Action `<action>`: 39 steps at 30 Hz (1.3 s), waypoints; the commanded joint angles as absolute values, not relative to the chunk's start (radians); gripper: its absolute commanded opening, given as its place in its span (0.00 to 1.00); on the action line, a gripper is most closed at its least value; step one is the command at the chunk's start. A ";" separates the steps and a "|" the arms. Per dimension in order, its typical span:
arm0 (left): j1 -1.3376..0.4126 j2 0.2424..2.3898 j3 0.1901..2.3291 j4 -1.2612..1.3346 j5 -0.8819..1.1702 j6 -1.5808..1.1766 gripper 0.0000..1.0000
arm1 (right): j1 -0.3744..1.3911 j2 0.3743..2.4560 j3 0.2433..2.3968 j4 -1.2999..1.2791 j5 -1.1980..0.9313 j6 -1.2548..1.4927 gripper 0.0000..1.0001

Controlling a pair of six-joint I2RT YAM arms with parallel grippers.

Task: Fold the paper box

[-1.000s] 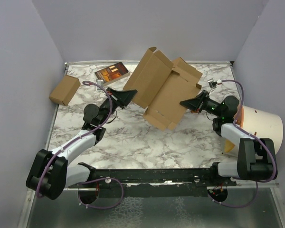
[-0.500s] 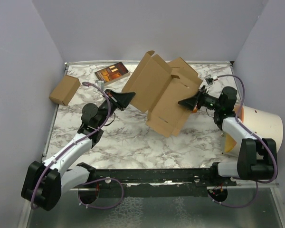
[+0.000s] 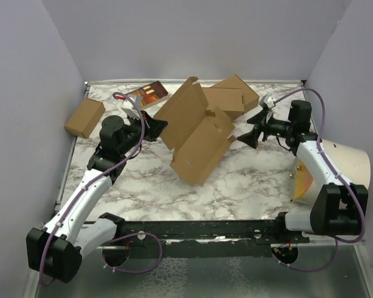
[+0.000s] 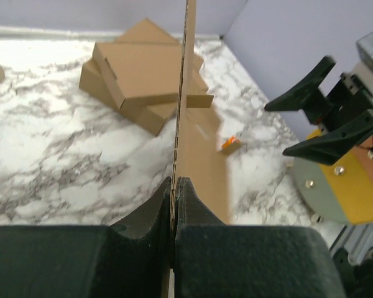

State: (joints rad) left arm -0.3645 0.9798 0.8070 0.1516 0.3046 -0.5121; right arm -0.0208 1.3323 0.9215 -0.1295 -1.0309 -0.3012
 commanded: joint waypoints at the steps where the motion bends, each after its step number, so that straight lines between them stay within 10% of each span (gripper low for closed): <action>1: -0.297 1.006 0.840 -0.036 0.502 -0.417 0.00 | -0.025 1.284 0.956 -0.352 -0.995 -0.612 1.00; 11: -0.207 1.099 0.819 -0.078 0.632 -0.375 0.00 | 0.043 1.291 0.836 -0.882 -1.392 -1.659 1.00; 26: -0.134 1.256 0.852 -0.263 0.533 -0.284 0.00 | 0.671 1.388 0.660 -0.256 -0.770 -1.342 0.94; 39: -0.129 1.236 0.853 -0.254 0.554 -0.249 0.00 | 0.762 1.410 0.654 -0.164 -0.631 -1.273 0.53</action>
